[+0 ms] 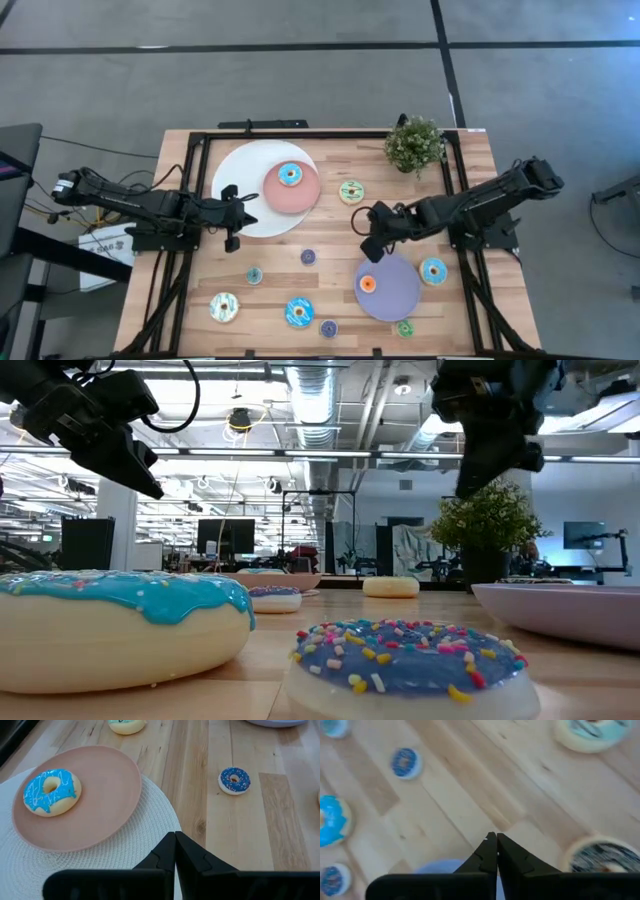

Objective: Pick & Place donuts
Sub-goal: Put the large black donut on the pink plate

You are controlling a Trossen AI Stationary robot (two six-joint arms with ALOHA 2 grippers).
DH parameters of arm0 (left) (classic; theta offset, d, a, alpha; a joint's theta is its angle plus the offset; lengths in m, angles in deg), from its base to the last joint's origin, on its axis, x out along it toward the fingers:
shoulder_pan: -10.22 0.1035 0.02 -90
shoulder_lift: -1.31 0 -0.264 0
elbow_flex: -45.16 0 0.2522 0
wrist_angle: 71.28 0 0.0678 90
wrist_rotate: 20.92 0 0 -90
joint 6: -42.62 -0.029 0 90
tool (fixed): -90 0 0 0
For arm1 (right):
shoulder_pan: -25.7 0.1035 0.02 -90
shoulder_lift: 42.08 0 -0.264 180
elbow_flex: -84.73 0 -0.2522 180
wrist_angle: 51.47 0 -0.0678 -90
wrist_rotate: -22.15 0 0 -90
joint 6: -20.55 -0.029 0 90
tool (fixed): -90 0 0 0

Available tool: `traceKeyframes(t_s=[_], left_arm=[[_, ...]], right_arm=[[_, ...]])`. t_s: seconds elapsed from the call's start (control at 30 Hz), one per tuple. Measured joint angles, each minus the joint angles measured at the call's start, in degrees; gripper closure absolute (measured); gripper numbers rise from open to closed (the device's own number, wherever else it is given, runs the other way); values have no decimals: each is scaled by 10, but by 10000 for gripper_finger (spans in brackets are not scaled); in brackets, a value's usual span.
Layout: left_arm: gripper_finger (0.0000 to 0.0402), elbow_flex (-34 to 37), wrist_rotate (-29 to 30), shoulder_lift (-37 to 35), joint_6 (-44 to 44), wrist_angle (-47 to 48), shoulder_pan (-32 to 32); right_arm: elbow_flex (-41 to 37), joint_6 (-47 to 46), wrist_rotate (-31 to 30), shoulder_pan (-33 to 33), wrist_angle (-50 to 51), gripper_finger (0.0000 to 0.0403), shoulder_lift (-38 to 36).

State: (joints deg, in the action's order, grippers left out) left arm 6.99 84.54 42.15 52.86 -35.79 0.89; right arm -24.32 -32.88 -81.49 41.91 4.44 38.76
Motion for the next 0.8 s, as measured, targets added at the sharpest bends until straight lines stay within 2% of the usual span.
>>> traceKeyframes(t_s=[0.3,0.43,0.6,0.8], left_arm=[[402,0,1,0,-12,-4,0],[401,0,2,0,-12,-4,0],[401,0,2,0,-12,-3,0],[401,0,2,0,-12,-2,0]], right_arm=[[25,-162,-2,2,239,401,0],[25,-204,-3,4,271,389,0],[21,-210,-22,2,266,336,0],[-45,-272,-12,-17,257,251,0]])
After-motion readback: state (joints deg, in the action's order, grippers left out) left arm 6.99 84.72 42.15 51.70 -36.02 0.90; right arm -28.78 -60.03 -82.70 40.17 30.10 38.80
